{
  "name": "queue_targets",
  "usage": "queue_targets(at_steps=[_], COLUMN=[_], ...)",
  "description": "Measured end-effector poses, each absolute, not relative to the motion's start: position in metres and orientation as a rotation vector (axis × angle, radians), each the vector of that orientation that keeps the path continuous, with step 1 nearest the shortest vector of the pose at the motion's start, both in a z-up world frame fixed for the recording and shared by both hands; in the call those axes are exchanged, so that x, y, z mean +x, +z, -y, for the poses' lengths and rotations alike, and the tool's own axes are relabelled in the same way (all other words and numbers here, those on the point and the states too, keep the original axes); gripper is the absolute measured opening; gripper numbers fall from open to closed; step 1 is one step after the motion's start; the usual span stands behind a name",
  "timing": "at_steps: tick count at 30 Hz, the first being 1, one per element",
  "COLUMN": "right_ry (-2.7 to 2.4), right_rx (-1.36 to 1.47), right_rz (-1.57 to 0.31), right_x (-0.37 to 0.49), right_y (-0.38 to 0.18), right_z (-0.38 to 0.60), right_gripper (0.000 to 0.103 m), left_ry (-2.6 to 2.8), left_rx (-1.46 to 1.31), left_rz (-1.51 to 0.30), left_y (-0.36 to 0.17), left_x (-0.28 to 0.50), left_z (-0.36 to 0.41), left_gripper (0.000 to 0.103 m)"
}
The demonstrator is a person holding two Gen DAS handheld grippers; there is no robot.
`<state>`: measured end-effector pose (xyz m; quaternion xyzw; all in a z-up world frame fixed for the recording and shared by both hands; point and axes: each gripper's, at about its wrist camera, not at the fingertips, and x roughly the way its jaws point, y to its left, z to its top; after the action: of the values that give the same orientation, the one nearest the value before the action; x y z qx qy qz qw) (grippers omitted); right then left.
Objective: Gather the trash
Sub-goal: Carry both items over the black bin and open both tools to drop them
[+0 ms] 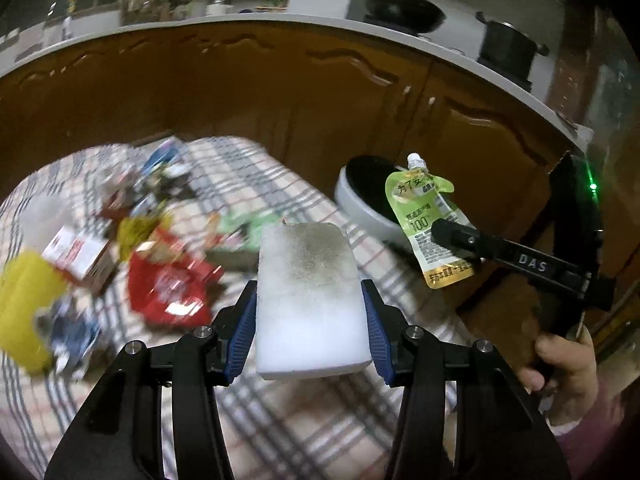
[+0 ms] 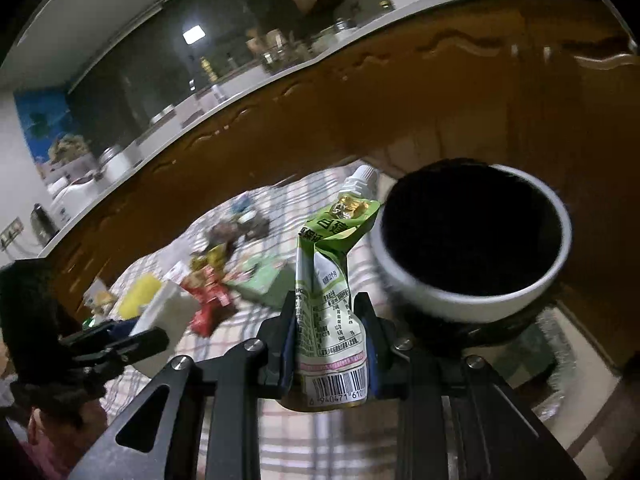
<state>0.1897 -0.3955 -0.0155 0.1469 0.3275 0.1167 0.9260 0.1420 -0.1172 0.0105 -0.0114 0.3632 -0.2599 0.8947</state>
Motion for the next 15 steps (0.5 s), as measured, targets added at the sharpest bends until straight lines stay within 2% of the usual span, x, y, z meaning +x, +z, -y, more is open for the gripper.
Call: queue_targets(at_steps=[15], right_ry=[0.083], right_rx=[0.348], right_rz=[-0.709], right_x=[0.239], right_y=[-0.013], right_z=[0.477], right_gripper=[0.028], left_ry=[-0.69], left_rx=[0.065], left_rz=[-0.779], left_y=[0.029], left_x=[0.223], left_z=[0.236], left_gripper=[0.049])
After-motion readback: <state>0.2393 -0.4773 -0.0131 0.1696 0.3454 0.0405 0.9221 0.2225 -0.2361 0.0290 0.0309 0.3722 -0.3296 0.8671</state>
